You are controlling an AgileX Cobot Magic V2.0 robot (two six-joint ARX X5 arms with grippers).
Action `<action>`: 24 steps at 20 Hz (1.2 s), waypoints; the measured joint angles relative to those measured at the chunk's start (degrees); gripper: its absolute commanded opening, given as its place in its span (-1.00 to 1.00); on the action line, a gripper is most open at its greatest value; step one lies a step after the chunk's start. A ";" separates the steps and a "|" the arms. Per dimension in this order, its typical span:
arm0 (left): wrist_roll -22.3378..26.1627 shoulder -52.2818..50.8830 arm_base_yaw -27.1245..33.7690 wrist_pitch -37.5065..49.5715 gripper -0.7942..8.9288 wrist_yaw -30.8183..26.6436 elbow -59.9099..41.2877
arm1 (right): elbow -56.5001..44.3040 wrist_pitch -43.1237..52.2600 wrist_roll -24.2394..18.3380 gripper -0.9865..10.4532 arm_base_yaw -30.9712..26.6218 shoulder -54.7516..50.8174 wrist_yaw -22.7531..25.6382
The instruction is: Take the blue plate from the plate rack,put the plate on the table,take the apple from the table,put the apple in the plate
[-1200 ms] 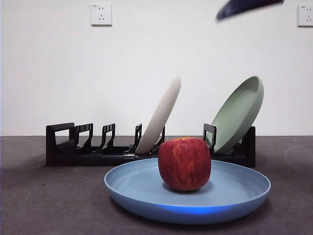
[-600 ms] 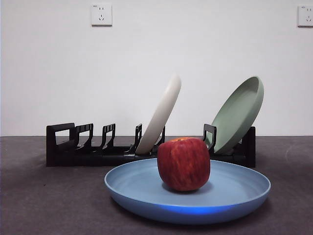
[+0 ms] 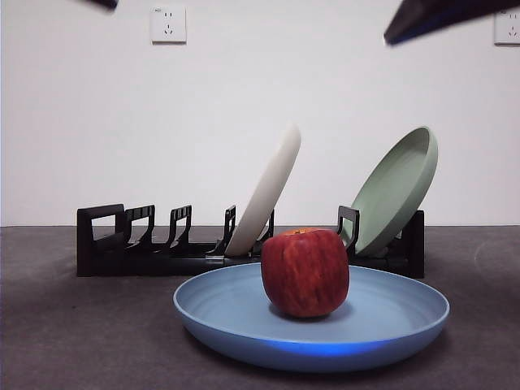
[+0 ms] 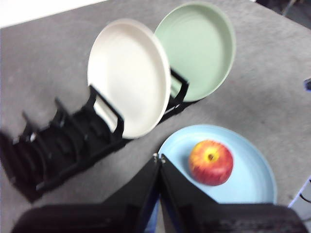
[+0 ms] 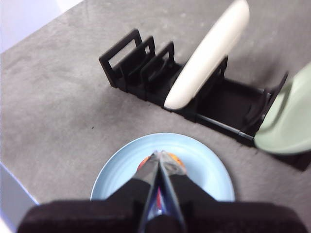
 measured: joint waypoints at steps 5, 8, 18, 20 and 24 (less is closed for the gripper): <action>-4.74 -9.53 0.00 9.35 -0.85 -2.49 -16.24 | -11.26 7.06 3.76 -0.85 0.00 -1.60 0.07; -5.46 -10.16 0.00 10.69 -0.84 -2.49 -16.59 | -11.23 9.03 3.76 -0.85 0.00 -1.53 0.90; -5.79 -10.14 0.00 10.25 -0.84 -2.49 -16.59 | -11.23 8.48 3.78 -0.85 0.00 -1.64 1.18; -5.68 -10.80 0.00 9.35 -0.84 -2.62 -16.59 | -11.23 8.50 3.78 -0.85 0.00 -1.66 1.18; -0.92 -19.21 4.92 8.55 -0.84 -4.90 -16.59 | -11.23 8.46 3.78 -0.85 0.00 -1.68 1.22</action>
